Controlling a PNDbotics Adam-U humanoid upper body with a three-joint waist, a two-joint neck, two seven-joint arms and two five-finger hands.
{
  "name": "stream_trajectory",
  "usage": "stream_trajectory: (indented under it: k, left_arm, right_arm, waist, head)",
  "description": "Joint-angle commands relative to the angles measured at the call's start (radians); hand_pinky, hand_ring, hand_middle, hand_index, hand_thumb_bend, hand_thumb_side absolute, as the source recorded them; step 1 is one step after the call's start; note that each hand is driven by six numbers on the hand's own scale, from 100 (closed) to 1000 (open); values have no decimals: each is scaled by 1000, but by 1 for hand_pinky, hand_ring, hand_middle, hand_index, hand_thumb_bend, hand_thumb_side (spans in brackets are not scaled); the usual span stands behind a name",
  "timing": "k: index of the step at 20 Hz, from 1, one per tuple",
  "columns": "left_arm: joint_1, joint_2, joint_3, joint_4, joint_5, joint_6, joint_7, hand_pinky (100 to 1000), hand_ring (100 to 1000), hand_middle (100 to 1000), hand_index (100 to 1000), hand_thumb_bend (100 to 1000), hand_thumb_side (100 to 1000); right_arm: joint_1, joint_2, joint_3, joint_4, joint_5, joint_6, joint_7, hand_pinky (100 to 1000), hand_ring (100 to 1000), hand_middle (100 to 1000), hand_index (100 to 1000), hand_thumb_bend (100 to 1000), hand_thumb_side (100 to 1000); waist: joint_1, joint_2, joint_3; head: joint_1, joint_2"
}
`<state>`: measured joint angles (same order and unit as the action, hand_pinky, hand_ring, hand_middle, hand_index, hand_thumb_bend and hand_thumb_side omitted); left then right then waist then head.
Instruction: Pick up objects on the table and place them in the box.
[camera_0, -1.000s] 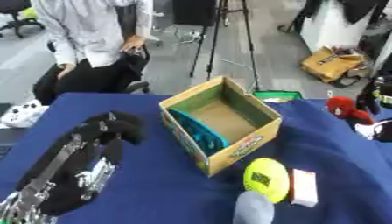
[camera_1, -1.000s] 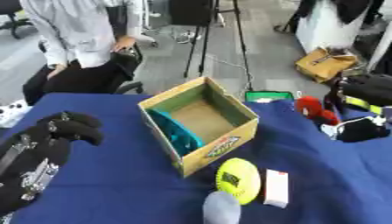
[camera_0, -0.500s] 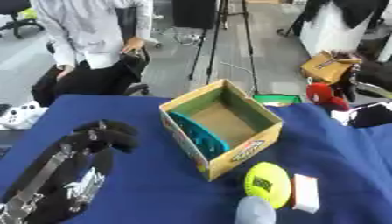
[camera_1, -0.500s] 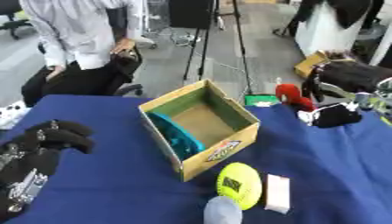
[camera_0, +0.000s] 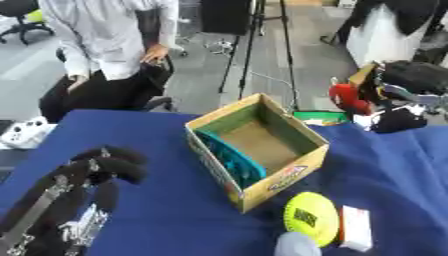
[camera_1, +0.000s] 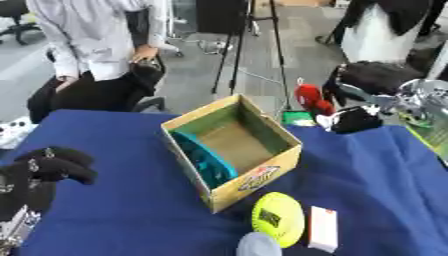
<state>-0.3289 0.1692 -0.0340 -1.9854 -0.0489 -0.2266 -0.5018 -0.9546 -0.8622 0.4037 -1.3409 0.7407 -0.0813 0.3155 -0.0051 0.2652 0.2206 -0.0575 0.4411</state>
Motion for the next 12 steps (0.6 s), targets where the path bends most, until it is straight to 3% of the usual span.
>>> stream_trajectory:
  k: [1,12]
  left_arm:
    - [-21,22,-2,-15,2,-8,-1,675,714,746,760,100,555]
    - [-59,24,-7,-15,6,-25,-7,675,715,747,761,100,545]
  right_arm:
    - [-33,1,-27,32,23,-1,-20,875,758,380,531,245,623]
    - [-60,47,-52,115,63,-9,-60,875,764,372,525,272,606]
  waist:
    - [0,-7,12]
    - [-5,43,77]
  head:
    - [-14,-24]
    - [-53,-68]
